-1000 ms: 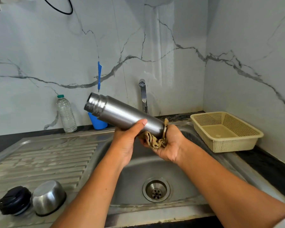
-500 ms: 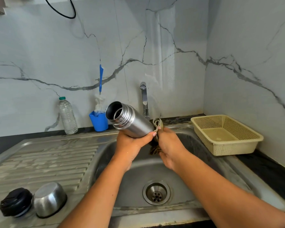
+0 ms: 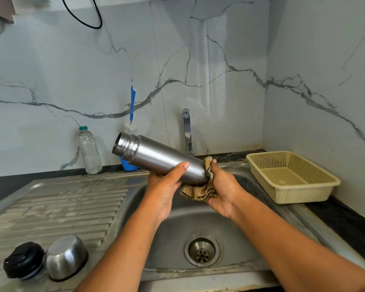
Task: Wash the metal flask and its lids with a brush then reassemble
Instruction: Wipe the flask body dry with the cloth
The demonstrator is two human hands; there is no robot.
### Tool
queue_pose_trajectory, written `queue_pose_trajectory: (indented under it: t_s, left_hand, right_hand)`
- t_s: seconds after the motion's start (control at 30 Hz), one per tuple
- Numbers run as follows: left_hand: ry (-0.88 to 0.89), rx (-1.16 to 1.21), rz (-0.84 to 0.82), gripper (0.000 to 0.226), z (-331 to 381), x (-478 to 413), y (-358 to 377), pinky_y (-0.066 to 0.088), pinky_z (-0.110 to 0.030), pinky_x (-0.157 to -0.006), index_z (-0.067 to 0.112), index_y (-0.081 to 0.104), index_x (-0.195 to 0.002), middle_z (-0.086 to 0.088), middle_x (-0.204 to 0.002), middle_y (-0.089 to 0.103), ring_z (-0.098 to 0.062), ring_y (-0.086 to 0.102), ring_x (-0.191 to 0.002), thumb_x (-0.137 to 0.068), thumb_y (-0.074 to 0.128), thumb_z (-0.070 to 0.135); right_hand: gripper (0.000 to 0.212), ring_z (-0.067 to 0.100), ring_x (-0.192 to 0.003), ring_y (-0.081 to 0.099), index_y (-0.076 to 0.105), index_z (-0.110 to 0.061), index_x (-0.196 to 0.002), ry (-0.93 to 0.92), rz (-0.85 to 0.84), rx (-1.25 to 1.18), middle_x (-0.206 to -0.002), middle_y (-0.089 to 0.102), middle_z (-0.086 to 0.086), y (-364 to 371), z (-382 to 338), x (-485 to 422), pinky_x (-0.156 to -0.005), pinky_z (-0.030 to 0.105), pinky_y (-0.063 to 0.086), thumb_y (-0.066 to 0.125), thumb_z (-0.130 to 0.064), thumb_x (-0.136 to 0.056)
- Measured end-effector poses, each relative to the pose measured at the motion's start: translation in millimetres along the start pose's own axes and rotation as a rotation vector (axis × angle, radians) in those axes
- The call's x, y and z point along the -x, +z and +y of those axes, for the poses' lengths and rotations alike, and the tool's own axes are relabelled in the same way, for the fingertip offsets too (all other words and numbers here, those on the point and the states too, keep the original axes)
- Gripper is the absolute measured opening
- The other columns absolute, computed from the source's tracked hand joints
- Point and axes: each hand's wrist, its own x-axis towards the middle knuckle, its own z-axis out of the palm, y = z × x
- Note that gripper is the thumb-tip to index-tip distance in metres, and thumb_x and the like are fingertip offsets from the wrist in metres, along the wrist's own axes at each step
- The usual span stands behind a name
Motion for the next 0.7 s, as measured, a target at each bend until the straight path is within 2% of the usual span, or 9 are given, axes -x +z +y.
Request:
queue_pose_trajectory:
  t_s: [0.1, 0.2, 0.3, 0.4, 0.5, 0.63, 0.7]
  left_hand:
    - [0.031, -0.089, 0.056, 0.054, -2.9, -4.7, -6.5, 0.057, -0.029, -0.087, 0.016, 0.062, -0.123, -0.002, -0.110, 0.078, -0.018, 0.073, -0.110, -0.075, 0.085, 0.006]
    - [0.048, -0.168, 0.066, 0.061, -4.3, -5.1, -10.6, 0.054, -0.033, -0.097, 0.017, 0.062, -0.128, -0.002, -0.117, 0.077, -0.013, 0.072, -0.112, -0.073, 0.089, 0.013]
    - [0.056, -0.180, 0.058, 0.058, -2.5, -2.7, -8.1, 0.053, -0.033, -0.097, 0.024, 0.061, -0.124, 0.002, -0.117, 0.077, -0.009, 0.072, -0.110, -0.074, 0.088, 0.012]
    - [0.018, -0.151, 0.015, 0.054, -0.5, 0.9, -4.8, 0.053, -0.036, -0.096, 0.024, 0.062, -0.124, 0.002, -0.115, 0.077, -0.011, 0.072, -0.110, -0.078, 0.085, 0.009]
    - [-0.029, -0.087, -0.043, 0.055, 3.3, 6.5, -3.1, 0.053, -0.043, -0.103, 0.022, 0.062, -0.123, 0.001, -0.115, 0.078, -0.016, 0.071, -0.113, -0.073, 0.083, 0.012]
    - [-0.059, 0.015, -0.100, 0.059, 4.4, 8.3, -0.3, 0.057, -0.041, -0.098, 0.020, 0.059, -0.124, -0.002, -0.116, 0.077, -0.020, 0.071, -0.114, -0.071, 0.084, 0.013]
    - [-0.057, 0.003, -0.104, 0.060, 3.0, 7.7, 1.2, 0.059, -0.038, -0.094, 0.020, 0.059, -0.124, -0.002, -0.116, 0.077, -0.019, 0.072, -0.114, -0.070, 0.085, 0.013]
  right_hand:
    - [0.039, 0.040, -0.093, 0.075, 0.062, -0.005, -0.118, -0.039, 0.101, 0.166, -0.109, 0.073, 0.025, 6.6, 3.8, -0.9, -0.084, 0.060, 0.060, 0.051, -0.040, -0.106]
    - [0.022, 0.035, -0.096, 0.073, 0.066, -0.009, -0.107, -0.139, 0.192, 0.231, -0.101, 0.074, 0.018, 4.8, 3.8, -2.3, -0.090, 0.054, 0.059, 0.062, -0.030, -0.102]
    - [0.013, 0.036, -0.088, 0.070, 0.069, -0.012, -0.103, -0.220, 0.169, 0.207, -0.095, 0.074, 0.016, 1.8, 2.6, -2.3, -0.082, 0.053, 0.059, 0.064, -0.023, -0.101]
    - [0.020, 0.039, -0.088, 0.067, 0.070, -0.010, -0.109, -0.251, 0.107, 0.178, -0.100, 0.073, 0.022, 0.0, 0.6, -2.1, -0.079, 0.056, 0.055, 0.062, -0.027, -0.102]
    - [0.039, 0.039, -0.088, 0.070, 0.065, -0.007, -0.123, -0.156, 0.026, 0.108, -0.111, 0.073, 0.025, -3.8, -2.3, -1.3, -0.076, 0.056, 0.054, 0.060, -0.039, -0.102]
    - [0.050, 0.038, -0.096, 0.071, 0.064, -0.011, -0.130, 0.008, -0.055, 0.001, -0.120, 0.070, 0.024, -5.6, -6.3, -1.6, -0.080, 0.055, 0.059, 0.050, -0.049, -0.102]
    - [0.048, 0.038, -0.091, 0.072, 0.065, -0.012, -0.130, 0.045, -0.035, 0.020, -0.111, 0.072, 0.024, -5.8, -9.8, -2.6, -0.074, 0.051, 0.060, 0.049, -0.048, -0.102]
